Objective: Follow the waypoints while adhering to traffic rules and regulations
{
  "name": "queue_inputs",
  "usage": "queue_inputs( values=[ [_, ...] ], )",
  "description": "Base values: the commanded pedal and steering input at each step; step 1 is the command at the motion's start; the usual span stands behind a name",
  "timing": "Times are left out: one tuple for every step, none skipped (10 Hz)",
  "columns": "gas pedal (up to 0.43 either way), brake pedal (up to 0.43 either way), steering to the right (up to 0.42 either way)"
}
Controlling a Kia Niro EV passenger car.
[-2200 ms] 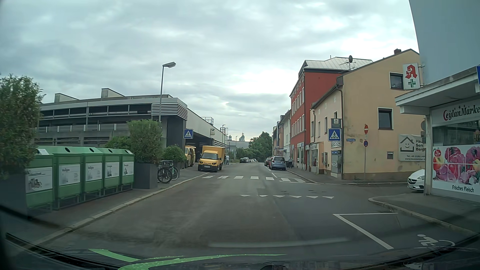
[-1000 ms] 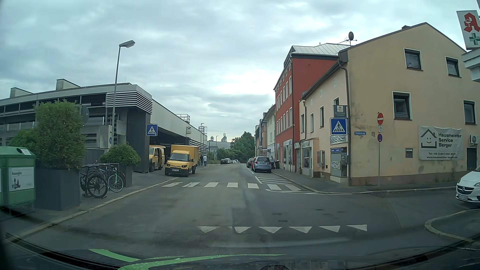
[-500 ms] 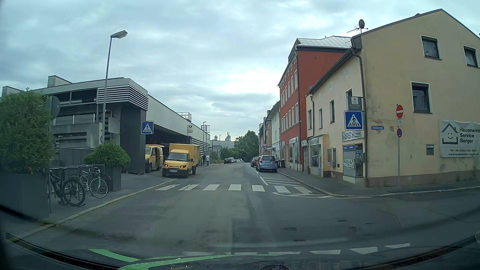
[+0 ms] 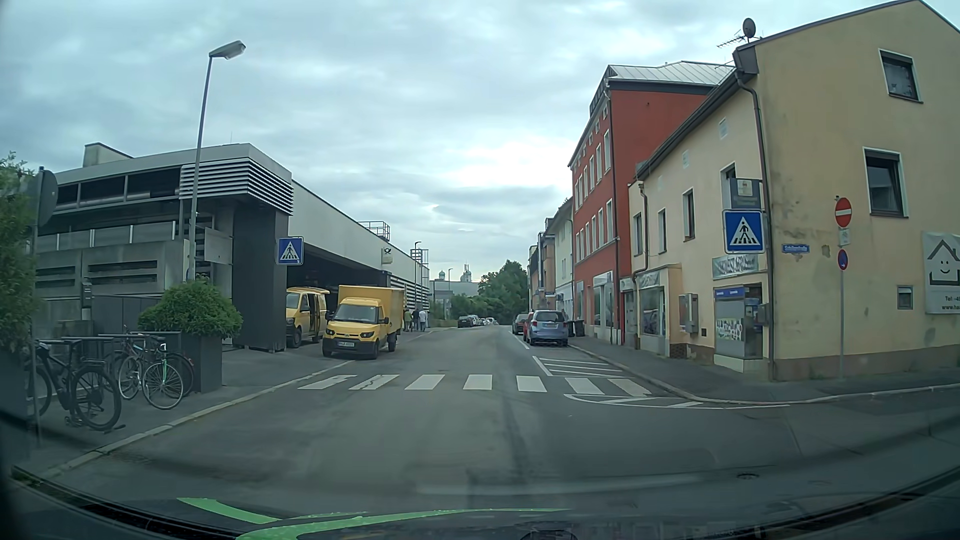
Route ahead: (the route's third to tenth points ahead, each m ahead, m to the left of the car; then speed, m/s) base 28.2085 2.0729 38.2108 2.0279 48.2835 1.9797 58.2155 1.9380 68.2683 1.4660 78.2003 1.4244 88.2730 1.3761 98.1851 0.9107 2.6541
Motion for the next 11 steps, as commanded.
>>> queue_inputs(
  values=[
    [0.0,0.189,-0.033],
    [0.0,0.189,-0.03],
    [0.0,0.195,-0.028],
    [0.0,0.177,-0.026],
    [0.0,0.085,-0.026],
    [0.0,0.0,-0.026],
    [0.0,0.0,-0.026],
    [0.0,0.0,-0.026],
    [0.079,0.0,-0.026],
    [0.26,0.0,-0.026],
    [0.26,0.0,-0.026]
  ],
)
